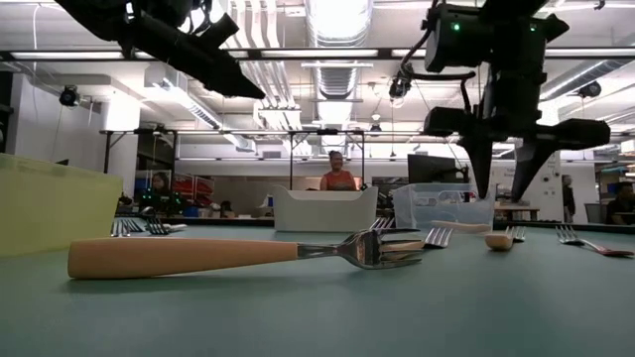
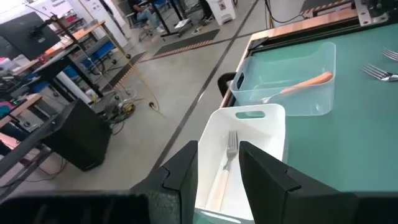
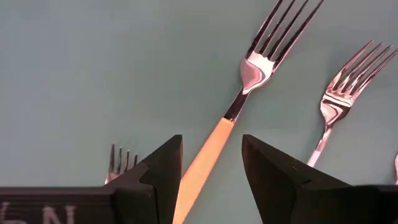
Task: Sort silverware by color (type)
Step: Put the light orange fork into the transparent bin
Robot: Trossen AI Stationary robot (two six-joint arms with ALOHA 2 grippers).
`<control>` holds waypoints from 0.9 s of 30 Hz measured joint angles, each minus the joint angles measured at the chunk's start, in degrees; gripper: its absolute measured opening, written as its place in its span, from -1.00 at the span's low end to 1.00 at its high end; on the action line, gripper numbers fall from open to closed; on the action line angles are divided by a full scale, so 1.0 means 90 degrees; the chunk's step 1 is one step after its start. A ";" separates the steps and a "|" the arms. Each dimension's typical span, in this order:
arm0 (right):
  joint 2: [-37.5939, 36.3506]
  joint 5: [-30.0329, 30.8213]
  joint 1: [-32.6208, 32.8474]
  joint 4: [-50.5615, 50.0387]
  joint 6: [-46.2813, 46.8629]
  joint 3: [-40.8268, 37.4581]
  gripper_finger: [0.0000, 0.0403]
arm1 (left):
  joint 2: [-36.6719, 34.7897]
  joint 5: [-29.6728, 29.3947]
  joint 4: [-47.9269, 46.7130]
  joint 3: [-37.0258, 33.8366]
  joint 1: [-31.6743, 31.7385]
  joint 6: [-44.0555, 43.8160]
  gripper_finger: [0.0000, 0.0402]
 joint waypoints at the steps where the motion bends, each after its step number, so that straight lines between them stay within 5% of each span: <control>1: 0.0000 0.0001 0.0000 0.0062 0.0064 -0.0062 -0.22 | 0.0000 0.0000 -0.0013 0.0000 0.0000 0.0004 -0.50; 27: 0.0388 0.0129 0.0000 0.0800 0.0273 -0.0582 -0.22 | 0.0000 -0.0002 -0.0042 -0.0024 0.0000 0.0092 -0.50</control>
